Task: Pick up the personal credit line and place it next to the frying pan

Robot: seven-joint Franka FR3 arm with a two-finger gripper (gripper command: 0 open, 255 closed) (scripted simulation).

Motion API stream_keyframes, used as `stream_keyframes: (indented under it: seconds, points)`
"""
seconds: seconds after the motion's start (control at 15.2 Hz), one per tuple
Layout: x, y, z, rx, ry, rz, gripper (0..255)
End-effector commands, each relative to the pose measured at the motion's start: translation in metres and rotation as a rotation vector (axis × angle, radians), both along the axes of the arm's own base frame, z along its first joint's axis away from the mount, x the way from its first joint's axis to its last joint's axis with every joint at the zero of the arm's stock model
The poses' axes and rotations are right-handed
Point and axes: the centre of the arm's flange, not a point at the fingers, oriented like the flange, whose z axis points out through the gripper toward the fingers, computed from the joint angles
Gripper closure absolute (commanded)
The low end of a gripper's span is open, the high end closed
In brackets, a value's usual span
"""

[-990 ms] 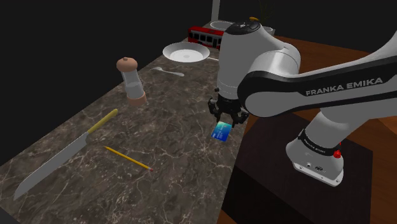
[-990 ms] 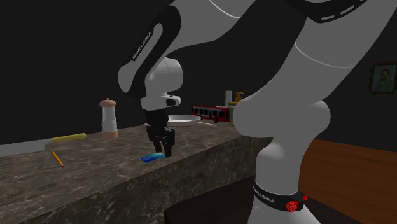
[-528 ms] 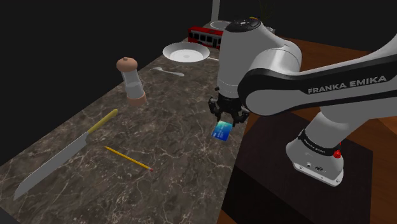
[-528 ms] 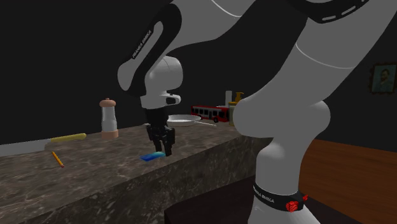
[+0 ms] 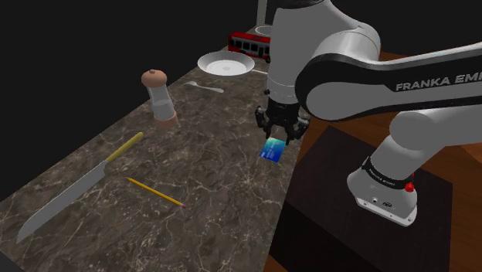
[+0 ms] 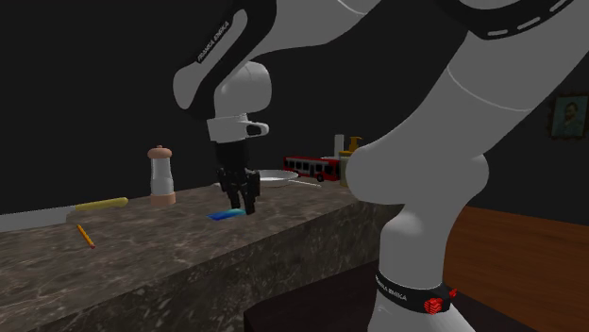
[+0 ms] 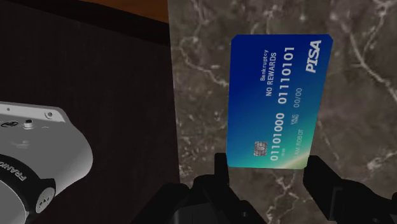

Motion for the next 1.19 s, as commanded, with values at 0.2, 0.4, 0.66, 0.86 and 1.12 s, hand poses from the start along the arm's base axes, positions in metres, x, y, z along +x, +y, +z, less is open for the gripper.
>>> stream_keyframes:
  seconds: [0.2,0.4,0.66,0.86,1.12]
  points:
    - [0.001,0.0,0.026,0.0,0.001,0.0,255]
    - [0.001,0.0,0.042,0.0,0.001,0.0,255]
    - [0.001,0.0,0.061,0.0,0.001,0.0,255]
    - [0.025,-0.031,0.062,0.0,0.001,0.0,255]
    - [0.057,-0.072,0.062,0.0,0.001,0.0,255]
